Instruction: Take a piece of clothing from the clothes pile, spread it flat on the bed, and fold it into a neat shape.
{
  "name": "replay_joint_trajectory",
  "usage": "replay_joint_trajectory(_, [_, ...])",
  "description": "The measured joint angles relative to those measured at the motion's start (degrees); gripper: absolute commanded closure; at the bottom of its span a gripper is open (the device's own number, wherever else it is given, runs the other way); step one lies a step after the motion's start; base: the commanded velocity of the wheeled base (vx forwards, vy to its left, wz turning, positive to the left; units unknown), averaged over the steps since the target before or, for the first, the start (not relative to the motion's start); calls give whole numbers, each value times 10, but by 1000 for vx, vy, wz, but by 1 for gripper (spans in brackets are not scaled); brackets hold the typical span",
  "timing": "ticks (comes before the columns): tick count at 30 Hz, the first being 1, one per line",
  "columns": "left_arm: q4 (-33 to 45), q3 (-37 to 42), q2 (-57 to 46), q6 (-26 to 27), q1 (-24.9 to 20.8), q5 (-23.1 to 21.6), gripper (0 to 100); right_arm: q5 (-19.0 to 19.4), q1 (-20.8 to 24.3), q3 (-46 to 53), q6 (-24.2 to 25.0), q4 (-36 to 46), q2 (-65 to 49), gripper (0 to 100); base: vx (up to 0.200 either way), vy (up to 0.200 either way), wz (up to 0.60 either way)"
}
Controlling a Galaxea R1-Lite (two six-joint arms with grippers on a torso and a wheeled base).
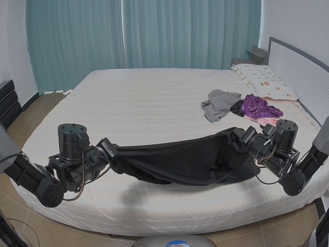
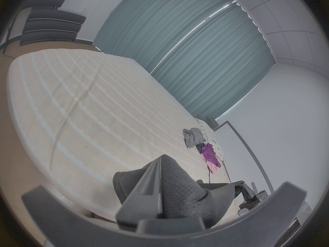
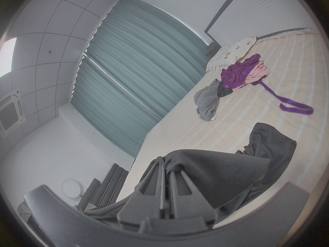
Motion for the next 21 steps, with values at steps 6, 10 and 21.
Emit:
replay_joint_trajectory(6, [1,1,-1,0,0,0,100,0,1,4,1,-2,1,100,0,200,0])
replay_joint_trajectory(10, [1,0,-2,0,0,1,100,0,2,7,2,-3,1,100,0,50,0])
replay_joint_trajectory(21, [-3,18,-5,-1,-3,2,100,0,7,27,5,-4,1,100,0,0,0])
